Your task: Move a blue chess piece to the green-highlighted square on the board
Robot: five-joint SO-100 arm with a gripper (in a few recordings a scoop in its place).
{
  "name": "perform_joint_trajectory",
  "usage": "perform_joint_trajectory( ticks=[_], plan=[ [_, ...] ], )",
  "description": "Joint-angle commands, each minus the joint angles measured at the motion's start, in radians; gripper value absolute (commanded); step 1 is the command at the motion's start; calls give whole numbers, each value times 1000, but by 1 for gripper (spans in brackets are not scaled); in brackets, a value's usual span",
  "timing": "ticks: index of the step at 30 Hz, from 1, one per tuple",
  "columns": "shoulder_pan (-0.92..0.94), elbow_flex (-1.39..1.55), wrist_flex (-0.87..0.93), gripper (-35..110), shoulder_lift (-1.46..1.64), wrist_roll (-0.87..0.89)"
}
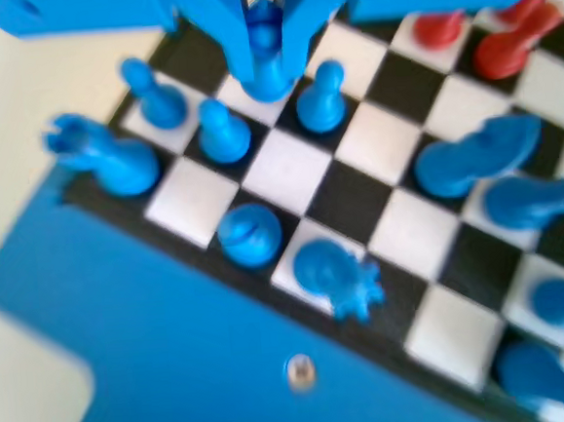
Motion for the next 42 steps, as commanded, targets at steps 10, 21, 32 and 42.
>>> perform_joint_trajectory(
  ticks=[10, 21, 32, 42],
  plan=[
    [-28, -14, -35, 1, -14, 8],
    [-34, -29, -51, 6, -15, 38],
    [-20, -67, -23, 13, -6, 48],
    [-9, -97, 109, 15, 61, -9]
  ],
)
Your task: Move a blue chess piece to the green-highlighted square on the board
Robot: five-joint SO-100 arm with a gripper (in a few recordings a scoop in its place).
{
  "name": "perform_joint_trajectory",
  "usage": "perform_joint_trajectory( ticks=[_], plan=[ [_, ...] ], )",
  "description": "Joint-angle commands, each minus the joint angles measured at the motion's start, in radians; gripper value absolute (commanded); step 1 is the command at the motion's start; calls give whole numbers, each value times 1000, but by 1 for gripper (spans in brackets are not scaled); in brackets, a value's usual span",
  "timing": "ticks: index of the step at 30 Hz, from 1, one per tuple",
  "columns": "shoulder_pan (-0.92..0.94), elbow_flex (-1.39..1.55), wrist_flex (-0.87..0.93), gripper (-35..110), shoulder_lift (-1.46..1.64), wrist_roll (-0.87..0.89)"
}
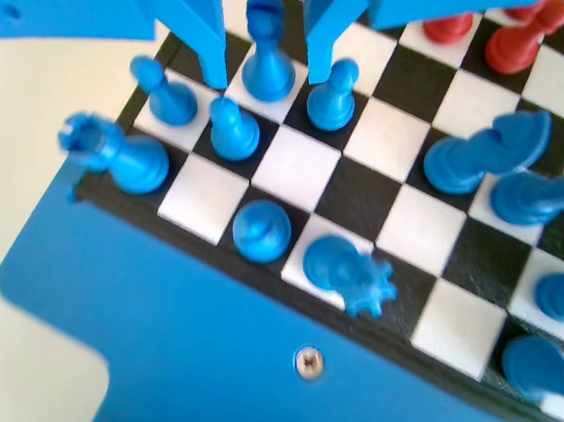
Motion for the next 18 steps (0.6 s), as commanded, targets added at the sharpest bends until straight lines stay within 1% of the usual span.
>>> perform_joint_trajectory(
  ticks=[1, 7, 11, 18],
  plan=[
    [9, -67, 95, 15, 110, -28],
    [43, -178, 296, 14, 236, -44],
    [67, -255, 433, 11, 345, -41],
    [110, -327, 615, 3, 594, 46]
  ],
)
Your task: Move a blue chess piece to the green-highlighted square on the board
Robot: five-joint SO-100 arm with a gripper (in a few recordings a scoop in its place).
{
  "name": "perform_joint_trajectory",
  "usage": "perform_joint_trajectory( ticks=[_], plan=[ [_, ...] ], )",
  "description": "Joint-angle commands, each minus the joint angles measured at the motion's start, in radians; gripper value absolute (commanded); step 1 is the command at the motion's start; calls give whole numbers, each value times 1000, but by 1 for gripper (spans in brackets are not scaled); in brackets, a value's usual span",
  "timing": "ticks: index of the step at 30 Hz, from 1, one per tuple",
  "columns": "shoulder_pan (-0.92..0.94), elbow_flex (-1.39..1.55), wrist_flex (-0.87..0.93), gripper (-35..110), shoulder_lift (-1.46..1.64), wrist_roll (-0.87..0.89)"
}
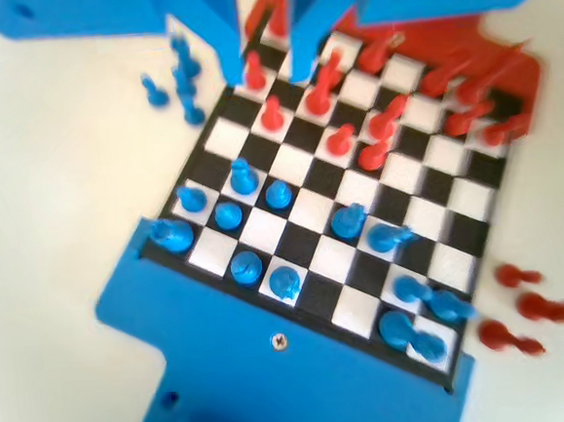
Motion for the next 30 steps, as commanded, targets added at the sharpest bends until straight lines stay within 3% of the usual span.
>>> perform_joint_trajectory(
  ticks=[1, 12, 30],
  plan=[
    [20, -83, 118, 2, 215, 38],
    [137, -255, 368, 1, 535, 58],
    [201, 77, 316, 1, 1020, 15]
  ],
)
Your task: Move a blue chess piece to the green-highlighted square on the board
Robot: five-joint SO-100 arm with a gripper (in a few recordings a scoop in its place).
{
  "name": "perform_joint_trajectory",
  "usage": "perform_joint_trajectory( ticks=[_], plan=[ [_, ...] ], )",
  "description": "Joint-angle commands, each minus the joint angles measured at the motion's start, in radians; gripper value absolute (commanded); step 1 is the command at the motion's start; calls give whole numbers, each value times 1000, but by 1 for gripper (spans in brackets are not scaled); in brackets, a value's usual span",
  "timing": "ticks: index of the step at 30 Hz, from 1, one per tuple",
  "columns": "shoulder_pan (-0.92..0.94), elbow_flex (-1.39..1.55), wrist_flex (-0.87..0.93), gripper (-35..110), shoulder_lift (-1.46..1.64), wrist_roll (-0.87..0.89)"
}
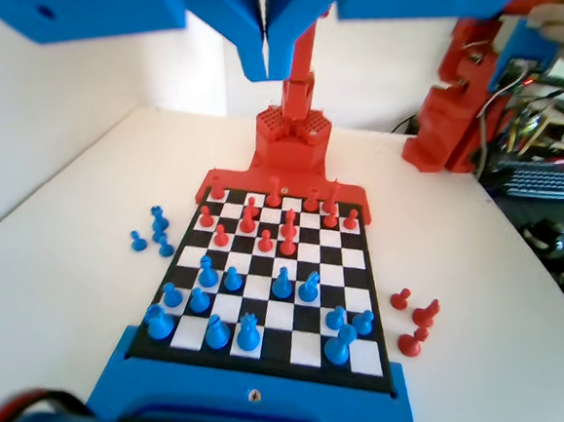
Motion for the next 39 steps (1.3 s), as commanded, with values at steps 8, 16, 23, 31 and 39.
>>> perform_joint_trajectory(
  ticks=[8, 16, 23, 31, 39],
  plan=[
    [-2, 135, -110, 1, 160, 23],
    [28, 138, -120, 3, 192, 25],
    [35, 138, -118, 1, 192, 28],
    [32, 138, -118, 1, 192, 28],
    [32, 138, -118, 1, 192, 28]
  ],
)
